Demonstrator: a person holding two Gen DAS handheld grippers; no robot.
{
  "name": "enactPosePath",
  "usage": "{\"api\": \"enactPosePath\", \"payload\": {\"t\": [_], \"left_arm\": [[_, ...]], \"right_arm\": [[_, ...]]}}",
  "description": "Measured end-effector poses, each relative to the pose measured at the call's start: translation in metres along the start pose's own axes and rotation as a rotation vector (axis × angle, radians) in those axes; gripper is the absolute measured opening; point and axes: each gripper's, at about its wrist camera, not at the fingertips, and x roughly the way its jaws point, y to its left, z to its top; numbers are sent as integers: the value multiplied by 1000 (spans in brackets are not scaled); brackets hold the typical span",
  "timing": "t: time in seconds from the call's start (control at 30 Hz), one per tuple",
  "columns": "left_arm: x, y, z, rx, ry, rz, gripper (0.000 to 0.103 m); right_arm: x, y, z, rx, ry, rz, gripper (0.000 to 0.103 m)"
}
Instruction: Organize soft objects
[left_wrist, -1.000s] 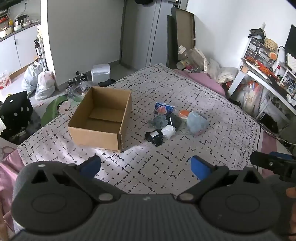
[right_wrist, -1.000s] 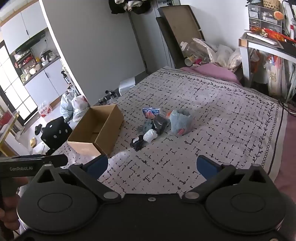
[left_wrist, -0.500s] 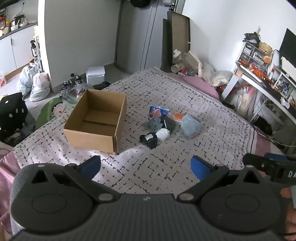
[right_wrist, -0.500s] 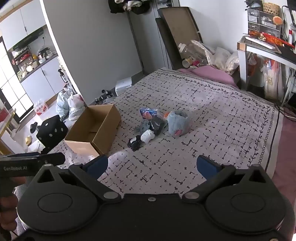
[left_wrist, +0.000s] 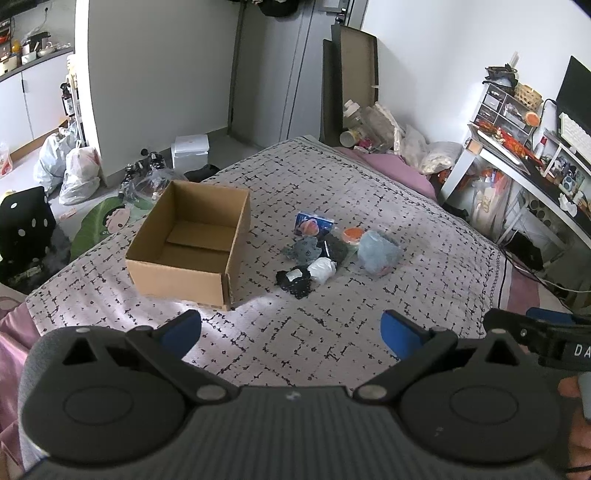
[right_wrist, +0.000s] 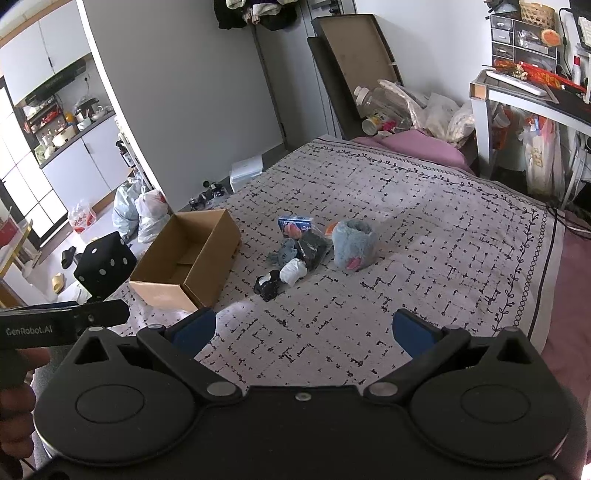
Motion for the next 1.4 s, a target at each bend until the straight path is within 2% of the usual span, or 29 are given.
{"api": "enactPosePath", "payload": {"t": [1.4], "left_arm": [[-3, 1, -7, -17, 2, -22, 103]], "right_arm": [[2, -1, 0, -1, -11, -13, 103]]}}
